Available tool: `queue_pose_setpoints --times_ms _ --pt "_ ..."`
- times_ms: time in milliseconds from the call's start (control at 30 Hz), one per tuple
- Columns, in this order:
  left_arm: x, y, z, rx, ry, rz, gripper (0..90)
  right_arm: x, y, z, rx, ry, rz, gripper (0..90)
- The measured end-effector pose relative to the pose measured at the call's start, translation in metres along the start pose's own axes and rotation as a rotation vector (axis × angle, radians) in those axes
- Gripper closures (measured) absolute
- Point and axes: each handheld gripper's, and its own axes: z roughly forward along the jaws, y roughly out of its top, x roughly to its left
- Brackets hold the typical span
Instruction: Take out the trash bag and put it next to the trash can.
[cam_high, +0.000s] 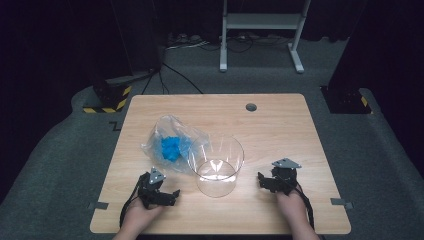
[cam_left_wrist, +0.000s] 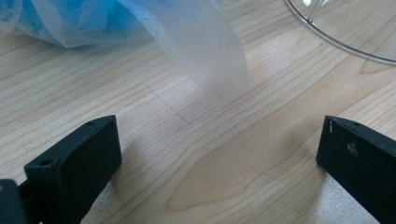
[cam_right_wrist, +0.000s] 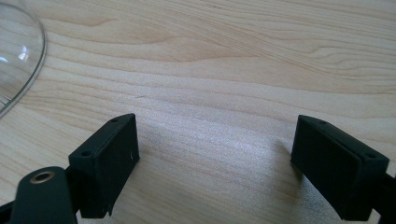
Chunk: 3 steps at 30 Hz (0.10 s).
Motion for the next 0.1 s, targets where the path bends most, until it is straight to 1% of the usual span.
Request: queue_pose_setpoints --times_ms 100 --pt "0.0001 0.0003 0.0001 0.001 -0.001 0.001 0.2 0.0 0.0 0.0 0.0 0.0 0.0 14.9"
